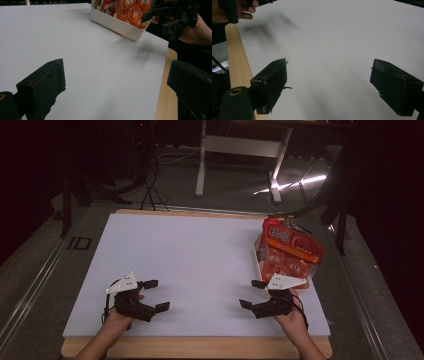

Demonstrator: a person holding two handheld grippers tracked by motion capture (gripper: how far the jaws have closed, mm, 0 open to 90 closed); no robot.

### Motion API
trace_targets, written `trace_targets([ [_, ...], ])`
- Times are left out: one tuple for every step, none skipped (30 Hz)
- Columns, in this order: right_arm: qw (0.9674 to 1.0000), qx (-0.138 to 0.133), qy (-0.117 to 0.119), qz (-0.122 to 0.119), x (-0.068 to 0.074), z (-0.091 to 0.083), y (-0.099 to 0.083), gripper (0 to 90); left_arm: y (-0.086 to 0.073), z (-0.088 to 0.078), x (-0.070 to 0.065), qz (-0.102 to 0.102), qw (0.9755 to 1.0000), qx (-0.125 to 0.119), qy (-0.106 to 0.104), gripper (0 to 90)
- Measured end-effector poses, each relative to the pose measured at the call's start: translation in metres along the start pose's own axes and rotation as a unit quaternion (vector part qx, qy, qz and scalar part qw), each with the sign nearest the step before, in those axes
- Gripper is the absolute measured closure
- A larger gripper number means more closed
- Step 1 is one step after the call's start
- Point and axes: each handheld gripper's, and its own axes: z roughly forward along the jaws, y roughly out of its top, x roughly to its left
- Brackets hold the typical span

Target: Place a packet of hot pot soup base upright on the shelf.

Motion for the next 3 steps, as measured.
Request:
trace_targets([
  [1.0, 0.003, -0.002, -0.001, 0.0, 0.0007, -0.0008, 13.9, -0.0002, 0.0001, 0.0, 0.001, 1.0, 0.001, 0.0, 2.1],
  [1.0, 0.003, -0.002, -0.001, -0.0001, 0.0013, -0.0015, 13.9, -0.0004, 0.0003, 0.0001, 0.002, 1.0, 0.003, 0.0, 2.1],
  [1.0, 0.005, -0.002, -0.001, -0.0001, 0.0019, -0.0022, 13.9, -0.0007, 0.0004, 0.0001, 0.002, 1.0, 0.003, 0.001, 2.1],
])
